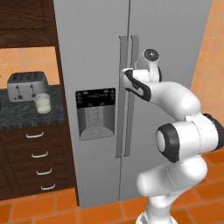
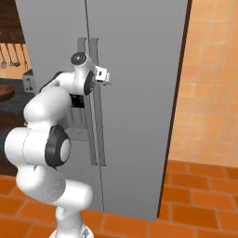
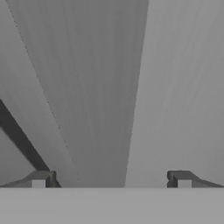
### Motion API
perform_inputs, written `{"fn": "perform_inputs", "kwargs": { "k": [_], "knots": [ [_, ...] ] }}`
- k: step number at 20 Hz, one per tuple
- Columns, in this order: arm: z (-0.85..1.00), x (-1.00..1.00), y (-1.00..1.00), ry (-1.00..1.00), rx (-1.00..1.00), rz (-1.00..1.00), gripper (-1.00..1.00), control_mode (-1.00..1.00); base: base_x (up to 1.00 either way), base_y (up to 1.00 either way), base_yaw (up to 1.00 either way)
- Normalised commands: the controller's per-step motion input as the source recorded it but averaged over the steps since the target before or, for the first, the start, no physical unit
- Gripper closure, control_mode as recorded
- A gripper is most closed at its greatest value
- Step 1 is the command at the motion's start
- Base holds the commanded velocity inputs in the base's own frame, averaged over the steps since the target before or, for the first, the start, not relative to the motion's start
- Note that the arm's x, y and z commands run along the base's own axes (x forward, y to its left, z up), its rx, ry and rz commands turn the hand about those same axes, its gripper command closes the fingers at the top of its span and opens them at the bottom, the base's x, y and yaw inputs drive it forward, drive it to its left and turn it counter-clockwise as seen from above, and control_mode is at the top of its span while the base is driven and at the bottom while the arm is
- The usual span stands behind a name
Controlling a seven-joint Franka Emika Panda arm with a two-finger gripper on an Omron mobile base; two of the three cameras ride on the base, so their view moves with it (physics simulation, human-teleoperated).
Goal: Grab a lemon wedge from the fridge and one ice cube from the ice bowl, and put them in the glass of lemonade.
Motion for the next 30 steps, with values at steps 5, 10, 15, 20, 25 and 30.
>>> {"fn": "perform_inputs", "kwargs": {
  "k": [5,10,15,20,25,30],
  "knots": [
    [0.0,0.07,-0.39,-0.01,0.09,0.01,-1.0,-1.0,0.0,0.0,0.0],
    [0.0,0.08,-0.19,-0.1,0.02,0.0,-1.0,-1.0,0.0,0.0,0.0],
    [-0.02,0.11,0.04,-0.09,0.0,0.09,-1.0,-1.0,0.0,0.0,0.0],
    [0.03,0.0,0.2,-0.04,0.0,0.08,-1.0,-1.0,0.0,0.0,0.0],
    [0.0,0.0,0.17,0.0,0.0,0.02,-1.0,-1.0,0.0,0.0,0.0],
    [0.0,0.34,0.29,0.0,0.0,0.01,-1.0,-1.0,0.0,0.0,0.0]
  ]
}}
